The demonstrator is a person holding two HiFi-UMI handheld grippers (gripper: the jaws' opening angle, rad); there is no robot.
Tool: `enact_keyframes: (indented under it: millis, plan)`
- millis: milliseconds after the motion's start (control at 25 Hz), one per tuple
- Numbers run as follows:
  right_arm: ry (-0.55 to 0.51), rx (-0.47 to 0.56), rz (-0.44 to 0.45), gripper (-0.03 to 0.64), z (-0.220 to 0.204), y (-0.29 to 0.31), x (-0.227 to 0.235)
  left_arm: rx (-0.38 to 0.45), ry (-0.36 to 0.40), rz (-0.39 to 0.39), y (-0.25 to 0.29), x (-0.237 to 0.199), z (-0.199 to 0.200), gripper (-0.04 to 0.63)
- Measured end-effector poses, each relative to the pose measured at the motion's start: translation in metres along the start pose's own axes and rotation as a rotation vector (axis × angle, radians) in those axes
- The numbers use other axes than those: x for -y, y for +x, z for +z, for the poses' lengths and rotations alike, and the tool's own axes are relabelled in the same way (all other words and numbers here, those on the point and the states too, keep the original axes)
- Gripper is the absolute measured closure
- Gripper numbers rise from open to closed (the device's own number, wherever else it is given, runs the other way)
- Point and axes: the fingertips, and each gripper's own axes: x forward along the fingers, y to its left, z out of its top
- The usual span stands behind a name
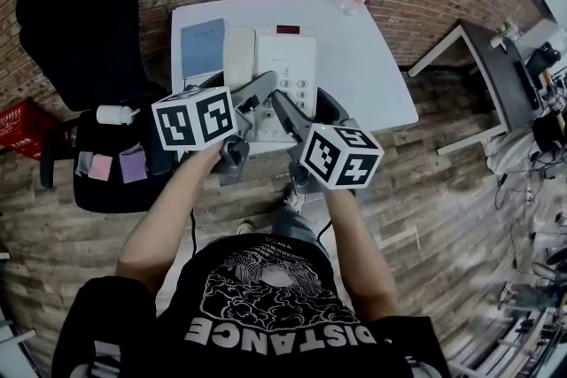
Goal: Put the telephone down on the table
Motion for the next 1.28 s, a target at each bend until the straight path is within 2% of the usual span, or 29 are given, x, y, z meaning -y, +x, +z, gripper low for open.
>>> enact_keyframes:
  millis: [400, 880, 1080, 1280]
  plan:
    - [0.014, -0.023, 0.079, 0.275, 0.016, 0.057, 0.051, 0.019, -0.007, 0.087, 0.063, -0.027, 0.017, 0.196]
    - [0.037, -0.118, 0.174, 0.277, 0.06, 0.148, 0.164, 0.034, -0.069, 0.197, 0.199, -0.052, 0.048, 0.196]
    - [0.053, -0.169, 0.189, 0.278, 0.06, 0.179, 0.205, 0.01, -0.104, 0.225, 0.248, -0.065, 0.044, 0.198]
    - [0.095, -0.211, 0.198, 0.278, 0.051, 0.204, 0.234, -0.019, -0.096, 0.256, 0.282, -0.079, 0.038, 0.196]
